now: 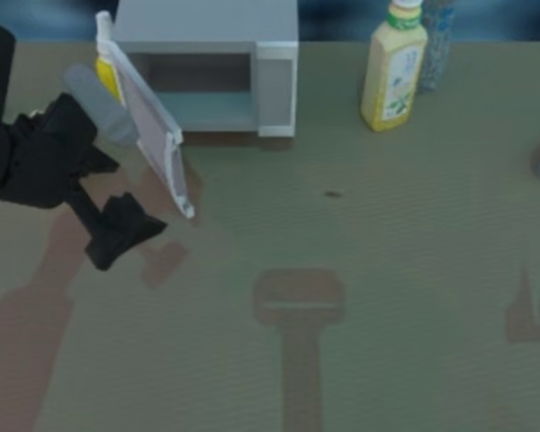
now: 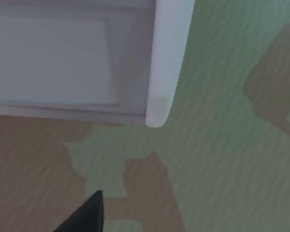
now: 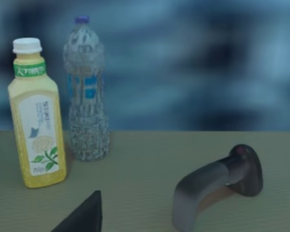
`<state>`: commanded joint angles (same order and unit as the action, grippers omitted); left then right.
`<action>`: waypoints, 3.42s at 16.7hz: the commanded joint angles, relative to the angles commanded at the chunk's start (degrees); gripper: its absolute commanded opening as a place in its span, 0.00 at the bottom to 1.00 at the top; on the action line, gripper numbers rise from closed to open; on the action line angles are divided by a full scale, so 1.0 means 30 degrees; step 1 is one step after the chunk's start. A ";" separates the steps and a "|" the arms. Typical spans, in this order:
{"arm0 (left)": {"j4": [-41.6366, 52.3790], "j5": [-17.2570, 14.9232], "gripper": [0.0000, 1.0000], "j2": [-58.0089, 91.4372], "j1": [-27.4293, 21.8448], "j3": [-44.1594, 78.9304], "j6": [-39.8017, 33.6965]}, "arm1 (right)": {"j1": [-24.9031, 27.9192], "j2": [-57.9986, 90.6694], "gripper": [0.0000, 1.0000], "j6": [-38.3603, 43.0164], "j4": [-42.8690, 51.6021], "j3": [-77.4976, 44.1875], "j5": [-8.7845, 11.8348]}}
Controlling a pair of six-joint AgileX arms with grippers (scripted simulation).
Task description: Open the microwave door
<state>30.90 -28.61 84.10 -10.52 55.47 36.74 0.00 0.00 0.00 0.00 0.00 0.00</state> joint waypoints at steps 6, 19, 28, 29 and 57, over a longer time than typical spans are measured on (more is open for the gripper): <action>0.1890 0.1009 1.00 0.1567 -0.0524 0.2027 -0.1999 | 0.0000 0.0000 1.00 0.0000 0.0000 0.0000 0.0000; 1.6509 1.0239 1.00 1.0793 -0.5259 2.1837 -2.4380 | 0.0000 0.0000 1.00 0.0000 0.0000 0.0000 0.0000; 2.2525 1.4587 1.00 1.3737 -0.7098 2.8746 -3.2998 | 0.0000 0.0000 1.00 0.0000 0.0000 0.0000 0.0000; 2.2525 1.4587 1.00 1.3737 -0.7098 2.8746 -3.2998 | 0.0000 0.0000 1.00 0.0000 0.0000 0.0000 0.0000; 1.3530 1.4419 0.47 1.1983 -0.5824 1.8331 -3.1710 | 0.0000 0.0000 1.00 0.0000 0.0000 0.0000 0.0000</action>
<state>71.49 14.65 120.05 -27.99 110.46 -58.39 0.00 0.00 0.00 0.00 0.00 0.00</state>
